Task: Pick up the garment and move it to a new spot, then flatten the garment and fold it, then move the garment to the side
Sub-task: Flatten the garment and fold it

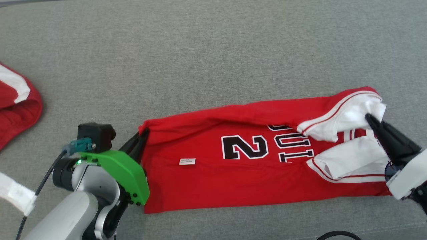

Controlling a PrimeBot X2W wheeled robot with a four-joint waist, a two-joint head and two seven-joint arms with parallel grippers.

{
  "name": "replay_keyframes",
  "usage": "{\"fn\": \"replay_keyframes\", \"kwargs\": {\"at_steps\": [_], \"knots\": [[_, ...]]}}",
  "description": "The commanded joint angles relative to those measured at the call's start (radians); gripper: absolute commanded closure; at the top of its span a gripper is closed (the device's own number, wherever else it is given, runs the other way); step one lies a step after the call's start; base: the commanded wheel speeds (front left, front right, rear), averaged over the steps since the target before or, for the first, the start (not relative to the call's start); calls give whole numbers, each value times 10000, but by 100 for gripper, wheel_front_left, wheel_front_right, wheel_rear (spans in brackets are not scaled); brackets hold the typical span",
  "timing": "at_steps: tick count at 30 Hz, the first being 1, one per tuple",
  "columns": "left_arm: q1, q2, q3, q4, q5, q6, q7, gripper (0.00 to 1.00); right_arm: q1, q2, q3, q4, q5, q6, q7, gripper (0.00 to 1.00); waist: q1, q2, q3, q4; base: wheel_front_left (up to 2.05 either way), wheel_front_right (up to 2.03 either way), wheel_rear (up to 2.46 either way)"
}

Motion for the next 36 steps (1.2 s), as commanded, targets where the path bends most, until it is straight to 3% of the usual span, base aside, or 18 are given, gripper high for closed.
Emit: {"fn": "replay_keyframes", "kwargs": {"at_steps": [1,9,17,18,19,20,26,30,36], "knots": [[361,140,104,-153,-105,145,-114,100,389,249,-100,-172,7,-4,-102,100,1,0,-95,-410,0,0,0],[1925,592,293,-1184,-332,734,-631,100,1557,1262,-380,-474,-267,-2,-393,100,1,0,-187,-853,0,0,0],[2491,680,288,-1077,-417,887,-800,100,1798,1036,-119,-122,-469,-2,32,100,1,0,-212,-846,0,0,0],[2558,632,275,-1018,-407,920,-855,76,1807,962,-51,15,-601,-2,83,47,1,0,-207,-831,0,0,0],[2619,548,273,-986,-461,917,-924,38,1804,905,21,129,-709,-2,107,0,1,0,-198,-809,0,0,0],[2682,509,274,-941,-424,904,-1006,0,1772,886,62,193,-790,-2,64,0,1,0,-193,-790,0,0,0],[3186,744,325,-830,321,1244,-2041,0,1937,606,-399,12,-691,-2,366,0,1,0,-330,-764,0,0,0],[3761,724,586,-1232,969,1876,-3330,0,2026,526,-1335,-457,-572,1,856,0,1,0,-482,-774,0,0,0],[4167,546,891,-1242,1886,2598,-4560,0,1528,623,-1756,-171,-881,-1,1808,0,1,0,-509,-628,0,0,0]]}}
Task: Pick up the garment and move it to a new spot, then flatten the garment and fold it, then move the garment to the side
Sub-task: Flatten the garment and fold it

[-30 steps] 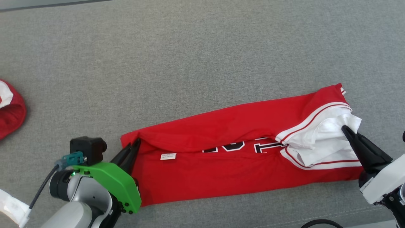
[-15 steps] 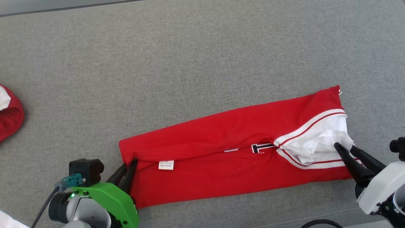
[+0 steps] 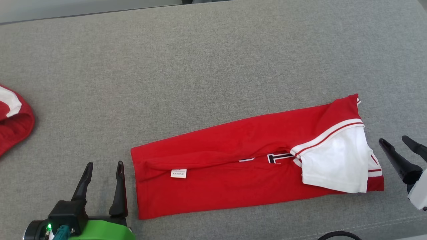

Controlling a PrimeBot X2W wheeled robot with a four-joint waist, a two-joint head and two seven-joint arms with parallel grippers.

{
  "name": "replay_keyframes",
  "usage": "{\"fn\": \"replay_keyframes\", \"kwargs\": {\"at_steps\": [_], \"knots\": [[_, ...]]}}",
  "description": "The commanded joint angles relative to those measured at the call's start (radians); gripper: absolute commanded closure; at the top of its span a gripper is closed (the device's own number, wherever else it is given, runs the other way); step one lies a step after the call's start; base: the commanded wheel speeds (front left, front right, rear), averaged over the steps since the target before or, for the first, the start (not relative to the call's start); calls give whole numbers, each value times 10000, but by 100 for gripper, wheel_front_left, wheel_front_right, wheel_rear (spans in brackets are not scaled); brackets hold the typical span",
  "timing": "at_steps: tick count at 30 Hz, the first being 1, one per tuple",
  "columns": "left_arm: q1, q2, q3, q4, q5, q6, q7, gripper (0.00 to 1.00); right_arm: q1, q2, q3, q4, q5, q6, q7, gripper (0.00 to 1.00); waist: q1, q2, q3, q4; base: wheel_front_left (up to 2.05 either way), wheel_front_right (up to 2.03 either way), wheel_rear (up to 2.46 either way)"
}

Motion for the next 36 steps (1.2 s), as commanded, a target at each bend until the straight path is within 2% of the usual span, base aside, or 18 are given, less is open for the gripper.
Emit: {"fn": "replay_keyframes", "kwargs": {"at_steps": [1,5,9,12,18,25,26,27,31,36], "knots": [[141,-142,55,36,71,65,-80,0,-136,17,1,101,-108,3,78,0,1,0,-3,90,0,0,0],[103,-498,328,297,604,106,-265,0,-863,252,192,1071,-473,3,524,0,1,0,12,350,0,0,0],[96,-1023,646,543,1147,-306,-297,0,-1481,415,432,2075,-850,1,798,0,1,0,2,674,0,0,0],[235,-1513,929,725,1577,-845,-298,0,-1879,408,711,2815,-1121,1,926,0,1,0,-4,869,0,0,0],[362,-2500,1487,1371,2235,-2222,-295,0,-2236,338,893,4090,-1440,1,1099,0,1,0,-20,1257,0,0,0],[549,-3373,2395,1918,3001,-3232,-297,0,-2501,532,1186,5091,-1130,1,1440,0,1,0,-68,1386,0,0,0],[571,-3478,2510,1994,3107,-3356,-297,0,-2523,542,1307,5174,-1067,4,1518,21,1,0,-84,1391,0,0,0],[577,-3587,2641,2032,3215,-3469,-297,0,-2529,495,1552,5138,-967,9,1586,100,1,0,-98,1388,0,0,0],[767,-3970,3153,2177,3550,-3850,-297,0,-2639,290,1711,4899,-99,14,1583,100,1,0,-202,1256,0,0,0],[971,-4291,3674,2434,3968,-4344,-296,0,-2520,-460,867,5171,260,-8,1540,100,1,0,-400,1048,0,0,0]]}}
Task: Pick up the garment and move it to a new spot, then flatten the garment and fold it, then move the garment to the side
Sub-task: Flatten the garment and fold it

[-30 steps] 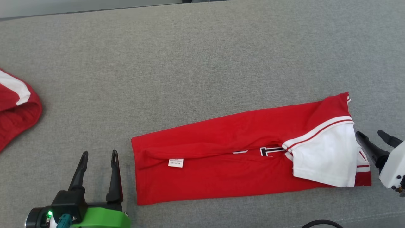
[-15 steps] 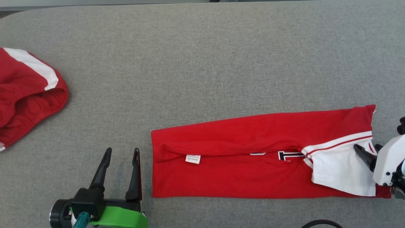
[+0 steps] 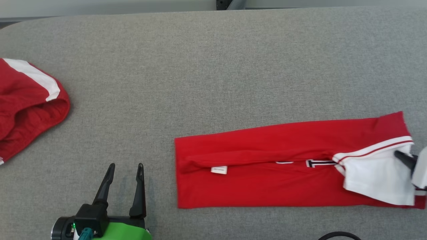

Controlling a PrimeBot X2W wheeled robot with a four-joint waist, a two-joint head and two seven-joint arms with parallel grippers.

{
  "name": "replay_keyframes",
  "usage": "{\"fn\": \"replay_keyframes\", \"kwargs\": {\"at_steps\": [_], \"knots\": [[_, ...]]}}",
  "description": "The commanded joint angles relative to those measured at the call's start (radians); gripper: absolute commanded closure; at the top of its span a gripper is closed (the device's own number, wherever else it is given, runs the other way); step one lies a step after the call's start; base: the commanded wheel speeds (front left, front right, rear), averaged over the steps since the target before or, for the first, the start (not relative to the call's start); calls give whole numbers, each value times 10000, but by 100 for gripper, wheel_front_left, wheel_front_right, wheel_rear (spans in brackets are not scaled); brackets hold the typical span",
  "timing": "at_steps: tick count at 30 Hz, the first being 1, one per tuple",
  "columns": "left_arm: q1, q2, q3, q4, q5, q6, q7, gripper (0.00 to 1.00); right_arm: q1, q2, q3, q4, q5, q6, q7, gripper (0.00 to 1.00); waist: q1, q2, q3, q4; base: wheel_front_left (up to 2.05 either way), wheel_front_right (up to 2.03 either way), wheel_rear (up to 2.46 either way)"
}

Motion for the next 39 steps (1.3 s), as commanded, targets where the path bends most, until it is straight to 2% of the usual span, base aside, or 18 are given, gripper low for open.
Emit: {"fn": "replay_keyframes", "kwargs": {"at_steps": [1,2,8,10,12,17,20,23,26,28,31,39], "knots": [[151,-84,204,108,240,-198,-22,0,180,-366,-563,240,23,-21,22,100,0,0,-136,-148,0,0,0],[151,-84,204,108,240,-198,-22,0,180,-366,-563,240,23,-21,22,100,0,0,-136,-148,0,0,0],[212,-337,667,487,687,-700,-12,0,350,-972,-2572,854,-318,-18,-200,100,0,0,-345,-244,0,0,0],[270,-470,748,657,821,-850,-12,0,528,-1220,-2913,634,-616,-18,-238,100,0,0,-487,-238,0,0,0],[357,-568,840,774,910,-968,-12,0,740,-1268,-2838,33,-680,-17,-143,100,0,0,-655,-230,0,0,0],[557,-846,1160,871,1056,-1067,-12,0,1217,-835,-1743,-2635,-370,-12,121,100,0,0,-934,-409,0,0,0],[661,-929,1258,933,1171,-1150,-12,0,1361,-226,-539,-4130,-326,-12,350,100,0,0,-966,-566,0,0,0],[640,-1024,1320,968,1296,-1207,-12,0,1400,431,680,-4885,-610,-14,447,100,0,0,-949,-639,0,0,0],[478,-1095,1372,1016,1374,-1278,-12,0,1178,1183,1760,-4830,-970,-10,227,100,0,0,-873,-662,0,0,0],[332,-1135,1398,1098,1457,-1392,-12,0,888,1754,2502,-4241,-1438,-12,-143,100,0,0,-807,-601,0,0,0],[244,-1149,1460,1184,1512,-1450,-12,0,583,2153,2949,-3580,-1839,-10,-527,100,0,0,-739,-483,0,0,0],[257,-1218,1542,1318,1555,-1497,-12,0,-75,2602,3561,-2616,-2196,-10,-1155,100,0,0,-554,-323,0,0,0]]}}
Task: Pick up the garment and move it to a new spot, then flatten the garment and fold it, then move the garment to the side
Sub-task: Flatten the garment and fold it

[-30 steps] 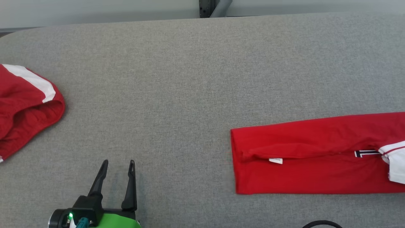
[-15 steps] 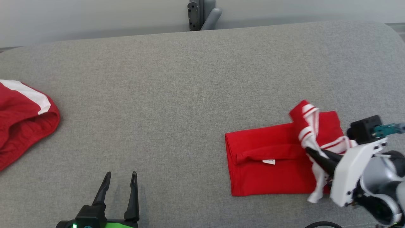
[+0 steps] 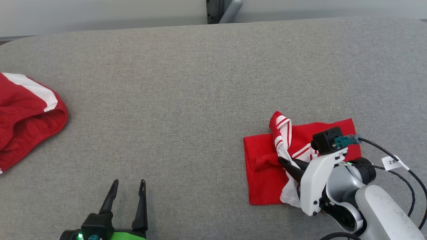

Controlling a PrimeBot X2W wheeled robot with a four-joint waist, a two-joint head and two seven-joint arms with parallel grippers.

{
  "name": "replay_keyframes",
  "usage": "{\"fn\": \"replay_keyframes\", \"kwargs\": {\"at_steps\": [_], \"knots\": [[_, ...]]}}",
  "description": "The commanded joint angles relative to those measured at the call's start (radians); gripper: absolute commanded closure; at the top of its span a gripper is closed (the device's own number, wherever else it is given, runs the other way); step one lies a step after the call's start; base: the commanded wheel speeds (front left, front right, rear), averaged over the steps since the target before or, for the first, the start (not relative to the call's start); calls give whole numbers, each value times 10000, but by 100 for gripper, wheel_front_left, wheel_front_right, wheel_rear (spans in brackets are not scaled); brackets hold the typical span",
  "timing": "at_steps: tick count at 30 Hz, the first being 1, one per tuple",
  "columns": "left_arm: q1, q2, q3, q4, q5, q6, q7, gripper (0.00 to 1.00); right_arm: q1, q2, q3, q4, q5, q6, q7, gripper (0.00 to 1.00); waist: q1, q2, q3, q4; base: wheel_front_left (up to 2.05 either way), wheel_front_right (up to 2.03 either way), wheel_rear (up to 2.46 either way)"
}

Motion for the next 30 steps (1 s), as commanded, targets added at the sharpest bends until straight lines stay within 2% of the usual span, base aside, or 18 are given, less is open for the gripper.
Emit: {"fn": "replay_keyframes", "kwargs": {"at_steps": [1,3,4,5,8,11,16,17,18,19,23,27,30], "knots": [[-113,-7,6,32,47,-25,1,0,-162,67,116,82,-86,3,-106,100,0,0,43,32,0,0,0],[-131,-18,-20,58,33,-32,1,0,-248,105,164,195,-174,3,-253,100,0,0,39,52,0,0,0],[-133,-23,-28,72,18,-26,1,0,-276,111,265,174,-186,3,-317,43,0,0,32,59,0,0,0],[-125,-24,-25,80,5,-10,1,0,-265,101,362,108,-159,3,-342,0,0,0,18,58,0,0,0],[-90,-31,6,108,-32,1,1,0,-145,71,427,-191,19,1,-479,0,0,0,-17,47,0,0,0],[84,-36,89,94,-22,47,1,0,180,102,207,-1148,242,3,-831,0,0,0,-82,-22,0,0,0],[375,-38,383,-110,12,75,1,0,922,222,-1425,-3174,328,1,-1501,0,0,0,-80,-282,0,0,0],[400,-38,407,-154,34,83,1,0,1099,239,-1895,-3442,199,1,-1694,22,0,0,-60,-334,0,0,0],[423,-41,409,-194,66,69,1,0,1257,288,-2327,-3575,83,1,-1901,86,0,0,-24,-386,0,0,0],[418,-40,397,-229,82,40,1,0,1438,208,-2715,-3635,-180,3,-2137,100,0,0,21,-419,0,0,0],[299,-39,398,-286,57,17,1,0,2110,-407,-2838,-2963,-376,3,-3343,100,0,0,192,-597,0,0,0],[143,-40,293,-169,56,-84,1,0,1959,-1130,-2421,-950,-1280,0,-5226,100,0,0,293,-737,0,0,0],[56,-37,261,-101,106,-113,1,0,1401,-1172,-2152,725,-2018,3,-6491,100,0,0,304,-775,0,0,0]]}}
